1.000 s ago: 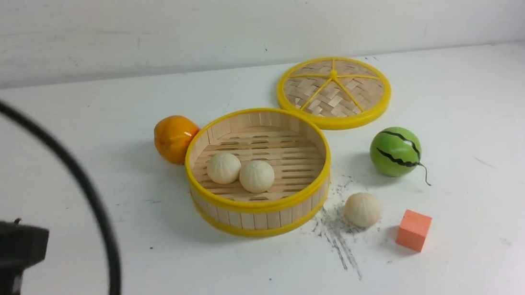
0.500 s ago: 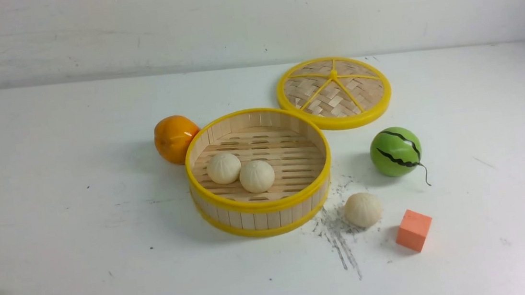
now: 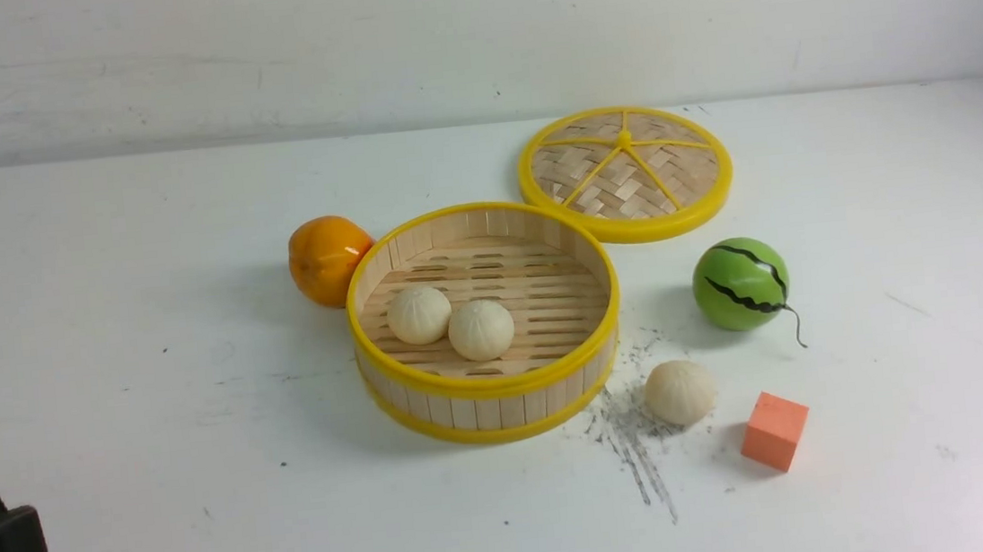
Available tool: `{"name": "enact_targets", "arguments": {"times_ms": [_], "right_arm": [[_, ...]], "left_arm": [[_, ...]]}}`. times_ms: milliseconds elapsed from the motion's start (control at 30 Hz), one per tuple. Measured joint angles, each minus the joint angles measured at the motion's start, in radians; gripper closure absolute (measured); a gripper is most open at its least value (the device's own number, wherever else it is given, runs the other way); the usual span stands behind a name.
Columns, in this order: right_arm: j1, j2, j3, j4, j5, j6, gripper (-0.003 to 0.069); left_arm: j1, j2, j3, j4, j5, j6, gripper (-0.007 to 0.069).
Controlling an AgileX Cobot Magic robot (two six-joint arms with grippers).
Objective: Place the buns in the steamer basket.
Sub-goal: Use the right arm to grab a steamed stuffed bun
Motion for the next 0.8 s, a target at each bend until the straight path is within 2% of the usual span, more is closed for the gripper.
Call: {"name": "enact_targets", "arguments": {"times_ms": [133,300,400,500,600,667,733,800], "right_arm": [[0.000,0.000,0.000,0.001,0.000,-0.042,0.0420],[0.000,0.000,-0.010,0.002,-0.001,-0.173,0.0428],[0.000,0.035,-0.104,0.002,0.000,-0.318,0.0488],[0.000,0.136,-0.239,-0.008,0.030,-0.476,0.0579],[0.000,0.332,-0.440,-0.031,0.155,-0.694,0.0671],[0.000,0.410,-0.524,-0.037,0.232,-0.782,0.0678],[0.000,0.582,-0.722,-0.047,0.433,-0.961,0.0678],[0.000,0.671,-0.803,-0.050,0.552,-1.040,0.0677]], "left_arm": [[0.000,0.000,0.000,-0.001,0.013,0.000,0.0479],[0.000,0.000,0.000,-0.001,0.095,0.000,0.0477],[0.000,0.000,0.000,-0.001,0.183,0.001,0.0477],[0.000,0.000,0.000,0.019,0.230,0.003,0.0475],[0.000,0.000,0.001,0.056,0.240,0.003,0.0470],[0.000,0.000,0.001,0.063,0.241,0.003,0.0469],[0.000,0.000,0.001,0.071,0.241,0.003,0.0466],[0.000,0.000,0.001,0.071,0.241,0.003,0.0463]]}}
